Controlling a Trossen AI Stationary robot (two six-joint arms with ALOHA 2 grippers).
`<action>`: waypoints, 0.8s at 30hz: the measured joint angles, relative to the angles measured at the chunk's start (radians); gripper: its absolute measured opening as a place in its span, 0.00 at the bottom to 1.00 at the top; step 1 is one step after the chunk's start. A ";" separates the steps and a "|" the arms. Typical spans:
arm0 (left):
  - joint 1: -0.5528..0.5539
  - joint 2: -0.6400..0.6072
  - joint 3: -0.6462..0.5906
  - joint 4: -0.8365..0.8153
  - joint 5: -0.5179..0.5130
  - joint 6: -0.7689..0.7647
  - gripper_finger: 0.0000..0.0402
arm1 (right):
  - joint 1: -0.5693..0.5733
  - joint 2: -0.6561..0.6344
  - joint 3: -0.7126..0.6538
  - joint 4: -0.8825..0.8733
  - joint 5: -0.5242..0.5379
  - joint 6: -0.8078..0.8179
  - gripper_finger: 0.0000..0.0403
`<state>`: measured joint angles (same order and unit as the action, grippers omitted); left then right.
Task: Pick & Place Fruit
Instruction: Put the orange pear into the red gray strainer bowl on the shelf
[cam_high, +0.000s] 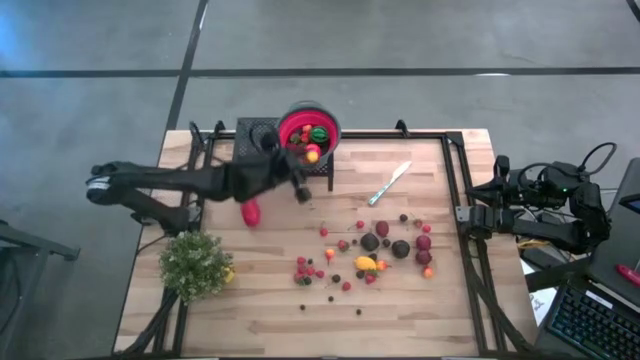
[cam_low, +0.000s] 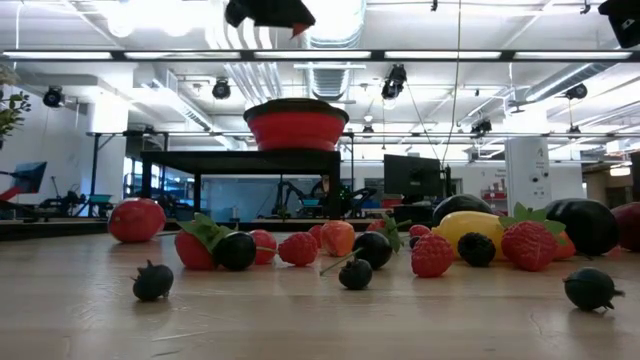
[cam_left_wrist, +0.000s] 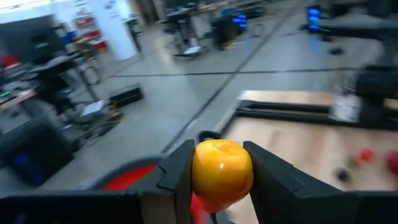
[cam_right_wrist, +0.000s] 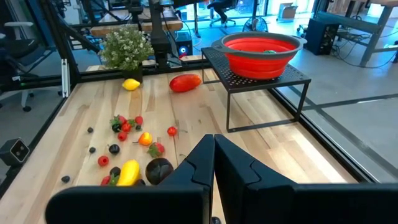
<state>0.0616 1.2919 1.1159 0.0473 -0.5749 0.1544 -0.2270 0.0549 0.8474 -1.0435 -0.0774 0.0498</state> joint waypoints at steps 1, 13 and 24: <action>0.029 0.001 0.007 0.000 0.002 -0.011 0.32 | 0.000 0.000 0.000 0.000 0.000 0.000 0.02; 0.300 0.050 -0.010 -0.111 0.135 -0.182 0.33 | 0.000 0.000 0.000 0.000 0.000 0.000 0.02; 0.351 0.152 -0.016 -0.108 0.135 -0.170 0.33 | 0.000 0.000 0.000 0.000 0.000 0.002 0.02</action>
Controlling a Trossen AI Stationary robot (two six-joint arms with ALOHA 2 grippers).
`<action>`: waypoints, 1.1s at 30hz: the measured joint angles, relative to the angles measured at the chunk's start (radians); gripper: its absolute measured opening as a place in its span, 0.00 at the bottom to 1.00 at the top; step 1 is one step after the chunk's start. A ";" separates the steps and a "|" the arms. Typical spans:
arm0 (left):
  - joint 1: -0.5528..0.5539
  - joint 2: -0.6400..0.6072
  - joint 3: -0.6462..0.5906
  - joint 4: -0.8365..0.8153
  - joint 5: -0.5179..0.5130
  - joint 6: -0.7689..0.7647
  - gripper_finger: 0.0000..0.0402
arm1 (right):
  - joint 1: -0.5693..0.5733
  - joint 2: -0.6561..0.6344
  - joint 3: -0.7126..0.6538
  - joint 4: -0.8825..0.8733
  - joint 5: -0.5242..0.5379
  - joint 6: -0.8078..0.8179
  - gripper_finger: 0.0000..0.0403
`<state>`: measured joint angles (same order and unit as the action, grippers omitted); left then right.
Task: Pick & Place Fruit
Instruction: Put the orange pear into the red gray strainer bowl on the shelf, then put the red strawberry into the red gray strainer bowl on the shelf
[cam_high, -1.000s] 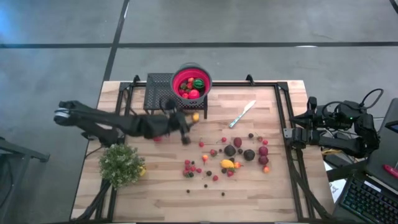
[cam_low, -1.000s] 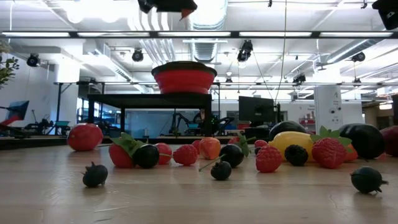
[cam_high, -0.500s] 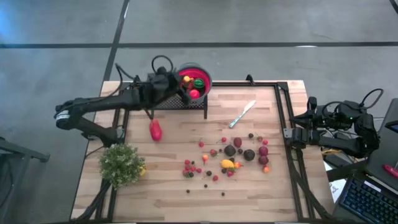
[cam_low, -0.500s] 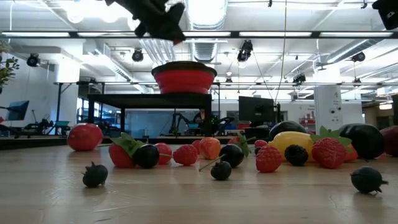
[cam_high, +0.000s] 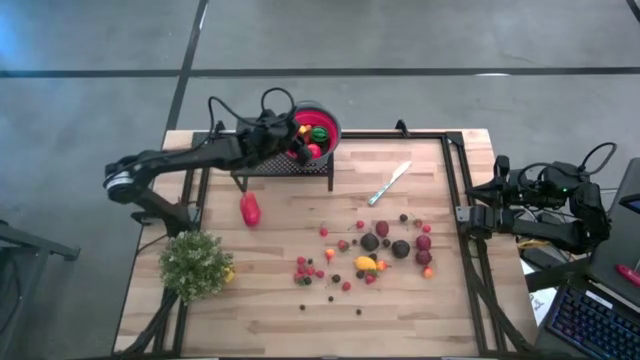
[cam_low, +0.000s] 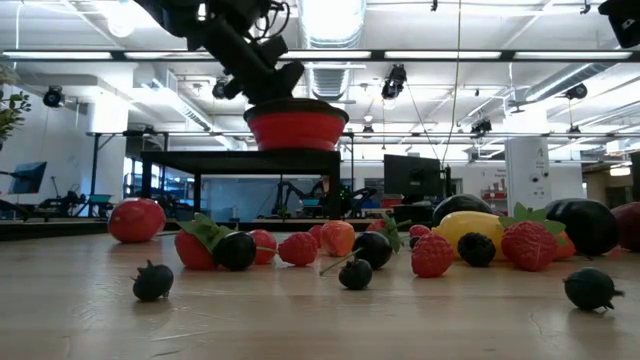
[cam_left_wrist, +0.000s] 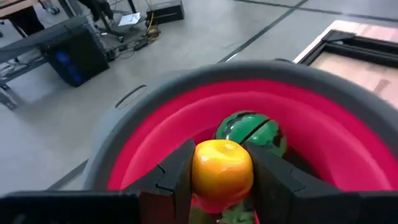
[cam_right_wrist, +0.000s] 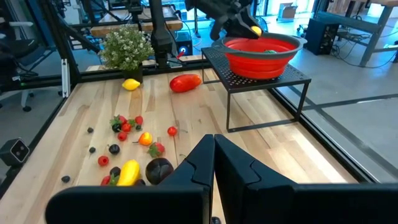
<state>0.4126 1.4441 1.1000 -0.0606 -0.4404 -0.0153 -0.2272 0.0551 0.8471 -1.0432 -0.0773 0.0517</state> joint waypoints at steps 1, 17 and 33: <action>0.006 0.003 0.000 -0.001 0.000 0.006 0.33 | 0.000 0.000 0.000 0.000 0.000 0.000 0.02; 0.018 0.011 0.076 -0.065 -0.053 0.041 0.56 | 0.000 0.000 0.000 0.000 0.000 0.000 0.02; -0.188 0.011 0.258 -0.311 0.075 0.185 0.56 | 0.000 0.000 0.000 0.000 0.000 -0.002 0.02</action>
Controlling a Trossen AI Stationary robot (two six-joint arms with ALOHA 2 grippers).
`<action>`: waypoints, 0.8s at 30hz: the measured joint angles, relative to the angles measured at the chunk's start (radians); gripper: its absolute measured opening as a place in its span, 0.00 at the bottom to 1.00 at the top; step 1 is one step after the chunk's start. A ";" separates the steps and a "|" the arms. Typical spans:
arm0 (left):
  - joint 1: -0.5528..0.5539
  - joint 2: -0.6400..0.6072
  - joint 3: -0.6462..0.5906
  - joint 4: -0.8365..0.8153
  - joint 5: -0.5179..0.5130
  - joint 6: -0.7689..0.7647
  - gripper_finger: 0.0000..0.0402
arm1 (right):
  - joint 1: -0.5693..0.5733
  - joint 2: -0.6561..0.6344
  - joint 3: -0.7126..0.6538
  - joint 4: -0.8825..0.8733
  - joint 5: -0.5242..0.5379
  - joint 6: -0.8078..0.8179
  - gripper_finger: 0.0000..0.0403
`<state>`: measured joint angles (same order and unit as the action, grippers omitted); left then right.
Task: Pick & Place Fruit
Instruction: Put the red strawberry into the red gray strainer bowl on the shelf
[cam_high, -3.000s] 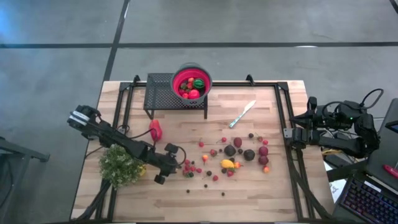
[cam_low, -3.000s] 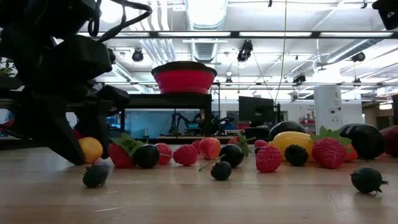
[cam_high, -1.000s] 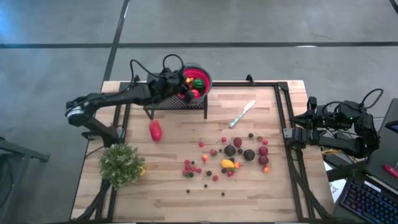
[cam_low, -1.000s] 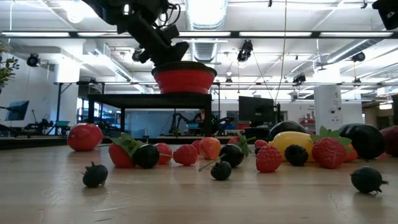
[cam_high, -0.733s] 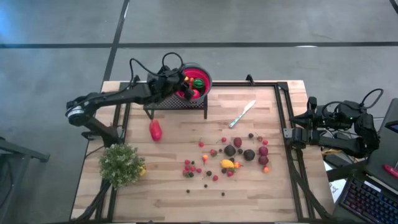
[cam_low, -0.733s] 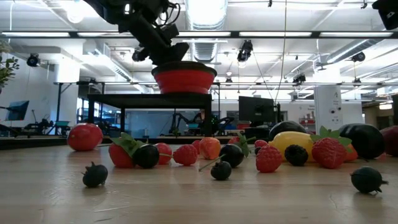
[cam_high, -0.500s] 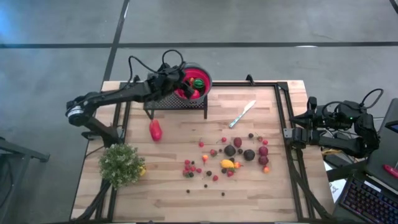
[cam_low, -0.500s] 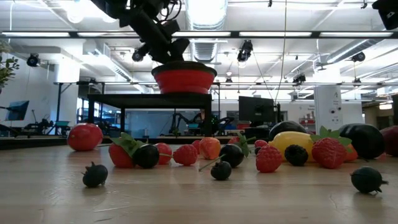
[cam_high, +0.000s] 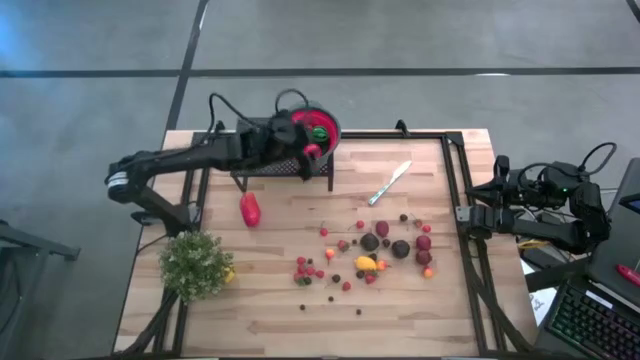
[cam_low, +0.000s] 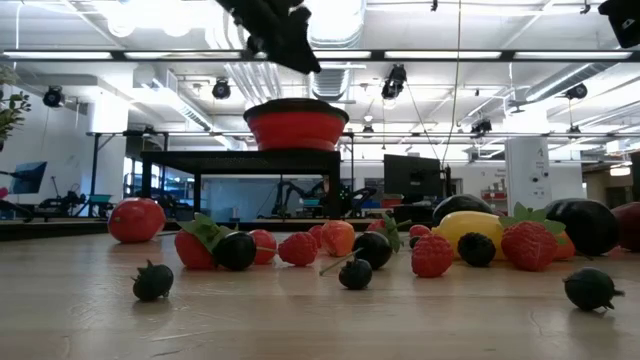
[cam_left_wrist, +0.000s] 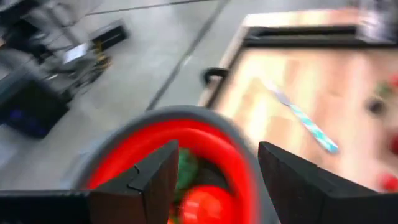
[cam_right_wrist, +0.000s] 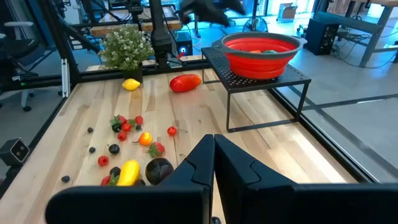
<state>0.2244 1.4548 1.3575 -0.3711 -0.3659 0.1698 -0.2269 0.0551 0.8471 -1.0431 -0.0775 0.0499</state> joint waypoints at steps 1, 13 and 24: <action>-0.028 0.000 0.001 -0.021 0.002 0.008 0.56 | 0.000 0.000 0.000 0.000 0.000 0.001 0.02; -0.390 0.003 -0.004 -0.206 0.068 0.004 0.56 | 0.000 0.000 0.000 0.000 0.000 0.000 0.02; -0.614 0.036 -0.113 -0.172 0.060 0.112 0.55 | 0.000 0.000 0.000 0.000 0.000 0.002 0.02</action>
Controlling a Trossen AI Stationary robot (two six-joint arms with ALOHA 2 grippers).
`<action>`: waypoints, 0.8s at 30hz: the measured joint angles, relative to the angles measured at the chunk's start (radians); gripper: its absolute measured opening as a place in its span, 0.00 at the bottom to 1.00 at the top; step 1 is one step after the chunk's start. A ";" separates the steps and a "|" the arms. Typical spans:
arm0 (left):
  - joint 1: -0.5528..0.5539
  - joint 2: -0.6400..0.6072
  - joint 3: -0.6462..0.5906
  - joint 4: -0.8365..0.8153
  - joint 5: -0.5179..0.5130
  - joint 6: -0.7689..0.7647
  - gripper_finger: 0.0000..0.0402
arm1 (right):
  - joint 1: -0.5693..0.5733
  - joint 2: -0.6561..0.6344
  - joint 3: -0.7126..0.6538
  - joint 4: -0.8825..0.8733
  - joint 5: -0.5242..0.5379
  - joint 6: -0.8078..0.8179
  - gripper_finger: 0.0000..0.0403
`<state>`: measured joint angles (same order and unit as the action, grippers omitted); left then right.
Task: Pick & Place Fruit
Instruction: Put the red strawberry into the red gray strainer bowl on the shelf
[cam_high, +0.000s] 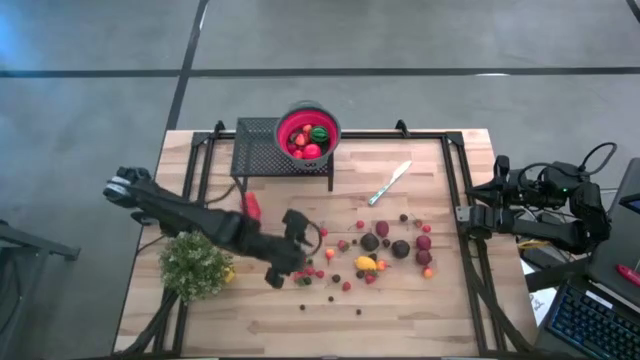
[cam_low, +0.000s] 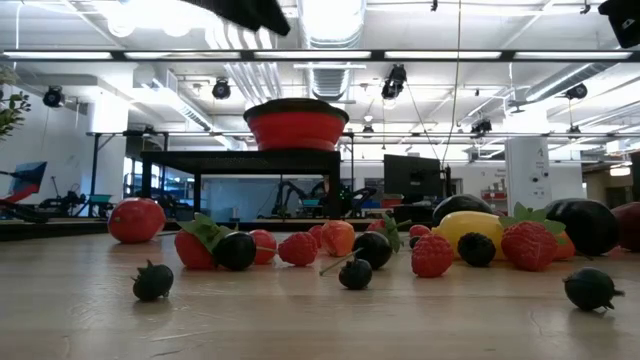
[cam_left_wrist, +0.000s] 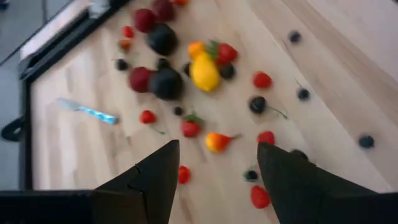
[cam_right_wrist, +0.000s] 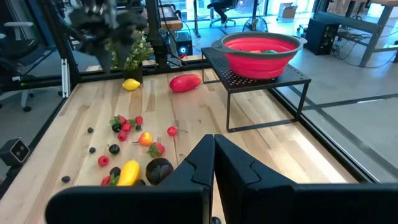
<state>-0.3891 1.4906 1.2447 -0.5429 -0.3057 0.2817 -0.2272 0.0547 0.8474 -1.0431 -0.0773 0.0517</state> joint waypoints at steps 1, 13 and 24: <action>-0.008 0.010 -0.012 0.022 -0.002 0.003 0.55 | 0.000 0.000 0.000 0.000 0.000 0.000 0.02; -0.082 0.252 -0.036 0.053 0.026 0.040 0.54 | 0.000 0.000 0.000 0.000 0.000 0.000 0.02; -0.105 0.348 -0.021 0.058 0.101 0.014 0.53 | 0.000 0.000 0.000 0.000 0.000 -0.001 0.02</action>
<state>-0.4938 1.8386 1.2240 -0.4847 -0.2044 0.2955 -0.2270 0.0551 0.8471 -1.0431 -0.0774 0.0511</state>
